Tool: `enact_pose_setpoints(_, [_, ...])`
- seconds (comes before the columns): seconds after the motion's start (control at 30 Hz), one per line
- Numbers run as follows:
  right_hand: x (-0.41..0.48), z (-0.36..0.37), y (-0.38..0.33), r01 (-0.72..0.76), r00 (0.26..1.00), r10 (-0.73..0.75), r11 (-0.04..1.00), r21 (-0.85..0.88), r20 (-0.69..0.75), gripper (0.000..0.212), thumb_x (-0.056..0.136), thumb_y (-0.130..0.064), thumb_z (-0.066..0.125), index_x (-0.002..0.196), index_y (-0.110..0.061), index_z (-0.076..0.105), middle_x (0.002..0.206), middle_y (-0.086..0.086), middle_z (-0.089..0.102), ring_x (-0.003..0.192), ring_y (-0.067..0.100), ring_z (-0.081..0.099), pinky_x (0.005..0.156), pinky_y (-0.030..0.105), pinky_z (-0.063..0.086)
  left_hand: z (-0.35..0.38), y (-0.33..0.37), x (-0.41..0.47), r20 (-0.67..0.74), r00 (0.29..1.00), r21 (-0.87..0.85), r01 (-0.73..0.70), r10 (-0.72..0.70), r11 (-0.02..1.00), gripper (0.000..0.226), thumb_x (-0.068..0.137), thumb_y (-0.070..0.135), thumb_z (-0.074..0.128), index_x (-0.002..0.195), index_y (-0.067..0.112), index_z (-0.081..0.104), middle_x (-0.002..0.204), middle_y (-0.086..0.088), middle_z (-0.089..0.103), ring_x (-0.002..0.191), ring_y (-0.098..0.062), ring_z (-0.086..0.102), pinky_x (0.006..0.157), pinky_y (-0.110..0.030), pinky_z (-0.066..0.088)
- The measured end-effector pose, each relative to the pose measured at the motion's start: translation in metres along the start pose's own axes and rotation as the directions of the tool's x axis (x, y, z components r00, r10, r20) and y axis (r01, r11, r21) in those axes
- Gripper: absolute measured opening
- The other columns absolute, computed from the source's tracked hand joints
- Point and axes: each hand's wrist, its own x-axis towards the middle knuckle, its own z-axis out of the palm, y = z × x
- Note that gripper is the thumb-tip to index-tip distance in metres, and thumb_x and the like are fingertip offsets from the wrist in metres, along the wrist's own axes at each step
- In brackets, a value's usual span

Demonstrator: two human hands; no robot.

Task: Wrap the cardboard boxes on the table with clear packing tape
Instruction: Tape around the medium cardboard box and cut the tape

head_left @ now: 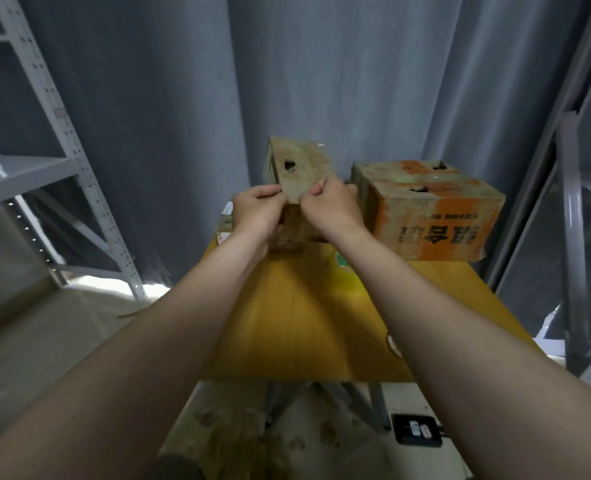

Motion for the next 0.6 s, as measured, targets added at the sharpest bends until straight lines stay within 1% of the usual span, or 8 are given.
enact_pose_setpoints(0.1, [-0.035,0.001,-0.015,0.034,0.998,-0.032,0.999,-0.033,0.052,0.023,0.092,-0.021,0.054,0.072,-0.026,0.044,0.108,0.013,0.06,0.111,0.036,0.056,0.08,0.032,0.038,-0.038,0.006,-0.035,-0.039,0.999,0.035,0.036,-0.035,0.999,0.015,0.088,0.016,0.073,0.102,0.02,0.08,0.095,-0.002,0.077,0.088,-0.029,0.076,0.071,-0.041,0.066])
enact_pose_setpoints(0.23, [-0.086,0.006,-0.012,0.041,0.973,-0.014,0.993,-0.113,0.23,0.031,0.092,-0.018,0.053,0.064,-0.023,0.039,0.084,0.008,0.048,0.087,0.028,0.047,0.065,0.029,0.033,-0.081,-0.013,-0.088,0.015,0.996,0.129,0.087,-0.09,0.988,0.01,0.088,0.011,0.073,0.093,0.017,0.079,0.099,-0.003,0.077,0.085,-0.027,0.075,0.072,-0.038,0.066])
enact_pose_setpoints(0.3, [-0.108,0.013,-0.002,0.042,0.949,0.016,0.984,-0.175,0.314,0.032,0.093,-0.017,0.052,0.065,-0.023,0.038,0.075,0.005,0.046,0.086,0.026,0.044,0.059,0.028,0.033,-0.097,-0.032,-0.108,0.038,0.992,0.189,0.11,-0.119,0.976,0.009,0.09,0.008,0.071,0.094,0.015,0.077,0.102,-0.008,0.076,0.091,-0.029,0.076,0.076,-0.041,0.066])
enact_pose_setpoints(0.37, [-0.124,0.011,0.003,0.043,0.953,0.01,0.985,-0.168,0.302,0.026,0.096,-0.018,0.049,0.069,-0.018,0.048,0.08,0.012,0.058,0.087,0.03,0.058,0.065,0.032,0.047,-0.109,-0.041,-0.119,0.044,0.988,0.236,0.134,-0.149,0.962,0.01,0.092,0.011,0.071,0.1,0.015,0.075,0.106,-0.008,0.074,0.096,-0.028,0.074,0.078,-0.046,0.065])
enact_pose_setpoints(0.43, [-0.128,0.005,0.004,0.021,0.958,0.016,0.992,-0.127,0.285,0.025,0.099,-0.02,0.045,0.087,-0.007,0.063,0.094,0.02,0.07,0.087,0.038,0.071,0.076,0.046,0.061,-0.118,-0.039,-0.124,0.049,0.986,0.272,0.142,-0.161,0.952,0.013,0.095,0.015,0.069,0.107,0.016,0.074,0.109,-0.004,0.071,0.1,-0.024,0.072,0.079,-0.049,0.065])
enact_pose_setpoints(0.47, [-0.128,-0.001,0.003,-0.003,0.959,0.032,0.994,-0.106,0.282,0.027,0.101,-0.02,0.043,0.097,-0.004,0.064,0.095,0.019,0.072,0.079,0.036,0.073,0.069,0.047,0.064,-0.12,-0.036,-0.125,0.057,0.984,0.288,0.143,-0.166,0.947,0.014,0.095,0.016,0.069,0.108,0.016,0.073,0.107,-0.004,0.071,0.101,-0.025,0.07,0.081,-0.05,0.064])
enact_pose_setpoints(0.53, [-0.129,-0.012,0.004,-0.058,0.956,0.069,0.997,-0.047,0.285,0.027,0.105,-0.021,0.041,0.108,-0.005,0.063,0.094,0.015,0.074,0.06,0.026,0.072,0.046,0.032,0.057,-0.122,-0.031,-0.125,0.07,0.981,0.325,0.149,-0.18,0.934,0.015,0.095,0.014,0.067,0.108,0.015,0.072,0.102,-0.003,0.069,0.104,-0.028,0.068,0.09,-0.05,0.061])
enact_pose_setpoints(0.6, [-0.127,-0.022,0.009,-0.092,0.964,0.084,0.996,0.019,0.251,0.025,0.106,-0.022,0.044,0.11,-0.006,0.063,0.093,0.012,0.076,0.052,0.021,0.067,0.044,0.027,0.051,-0.12,-0.026,-0.126,0.096,0.976,0.376,0.147,-0.196,0.915,0.015,0.094,0.013,0.065,0.108,0.016,0.07,0.098,-0.001,0.063,0.105,-0.028,0.064,0.094,-0.048,0.059])
